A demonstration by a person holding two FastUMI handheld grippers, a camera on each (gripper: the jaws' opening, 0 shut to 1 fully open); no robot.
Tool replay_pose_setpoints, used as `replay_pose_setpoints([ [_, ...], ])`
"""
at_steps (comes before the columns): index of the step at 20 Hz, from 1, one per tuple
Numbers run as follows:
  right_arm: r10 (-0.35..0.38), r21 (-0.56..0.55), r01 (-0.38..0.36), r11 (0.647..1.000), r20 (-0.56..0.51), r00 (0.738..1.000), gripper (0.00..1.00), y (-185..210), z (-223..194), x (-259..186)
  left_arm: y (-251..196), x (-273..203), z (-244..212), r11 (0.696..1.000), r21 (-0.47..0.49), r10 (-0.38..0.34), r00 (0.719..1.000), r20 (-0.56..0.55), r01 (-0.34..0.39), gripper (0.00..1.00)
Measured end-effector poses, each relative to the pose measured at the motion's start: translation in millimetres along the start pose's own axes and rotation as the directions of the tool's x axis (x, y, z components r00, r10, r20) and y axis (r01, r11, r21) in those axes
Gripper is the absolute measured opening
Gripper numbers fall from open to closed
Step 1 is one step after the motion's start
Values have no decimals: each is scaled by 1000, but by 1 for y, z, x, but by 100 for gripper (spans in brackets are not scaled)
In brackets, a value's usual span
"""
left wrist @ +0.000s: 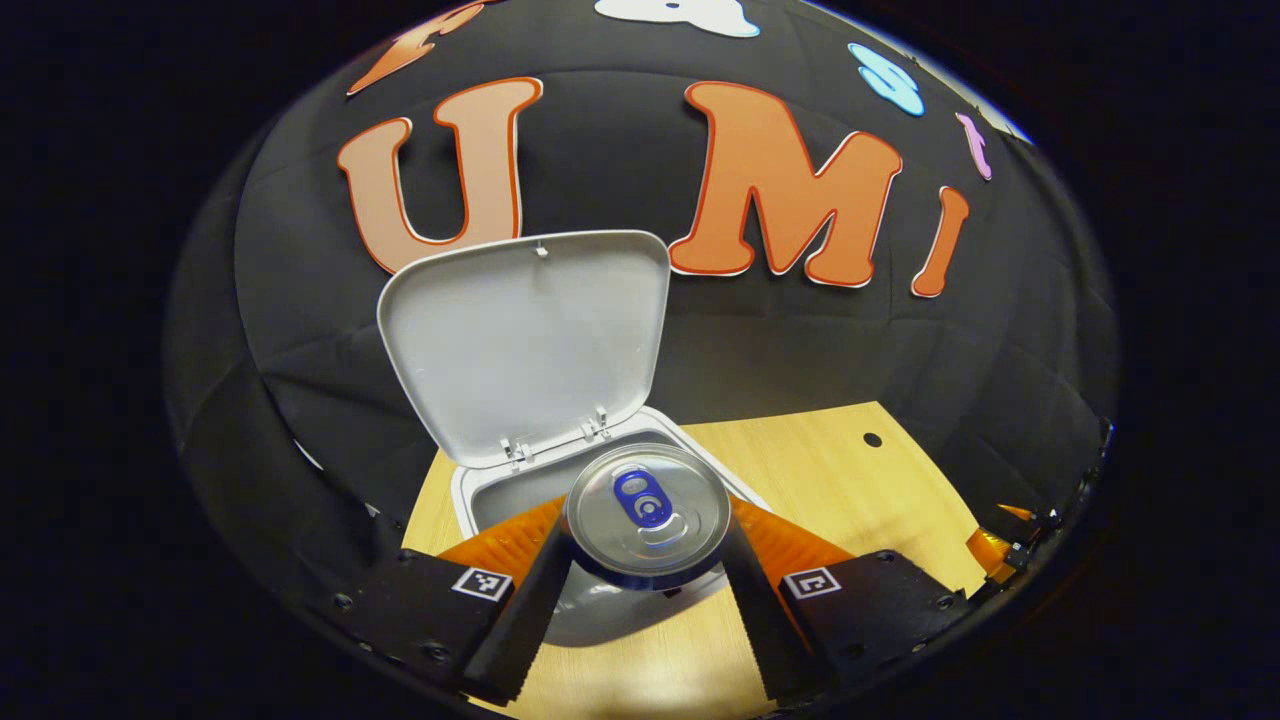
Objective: Press the lid of the desktop garbage bin to open it, pick up the crumpled paper on the desktop and throw it into the bin, then pick up the pop can on the desktop and drop it into the bin, and finally close the garbage bin lid.
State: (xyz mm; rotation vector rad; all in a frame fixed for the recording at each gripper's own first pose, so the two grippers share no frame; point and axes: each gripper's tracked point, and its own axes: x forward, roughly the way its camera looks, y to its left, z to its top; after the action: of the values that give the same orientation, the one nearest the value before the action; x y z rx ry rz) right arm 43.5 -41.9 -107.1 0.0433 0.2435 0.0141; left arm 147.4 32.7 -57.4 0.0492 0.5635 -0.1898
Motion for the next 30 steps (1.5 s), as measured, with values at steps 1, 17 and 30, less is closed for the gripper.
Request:
replay_pose_setpoints([
  [1,-6,-6,6,1000,4,1000,96,-1,1,0,3,7,-3,1000,2,6,1000,-16,-5,83],
  [17,-5,-37,7,999,74,997,96,8,24,6,-9,0,11,998,-40,-37,999,20,38,98],
  [30,29,-35,-27,999,69,997,97,21,30,20,46,-68,115,993,-116,21,973,229,6,96],
])
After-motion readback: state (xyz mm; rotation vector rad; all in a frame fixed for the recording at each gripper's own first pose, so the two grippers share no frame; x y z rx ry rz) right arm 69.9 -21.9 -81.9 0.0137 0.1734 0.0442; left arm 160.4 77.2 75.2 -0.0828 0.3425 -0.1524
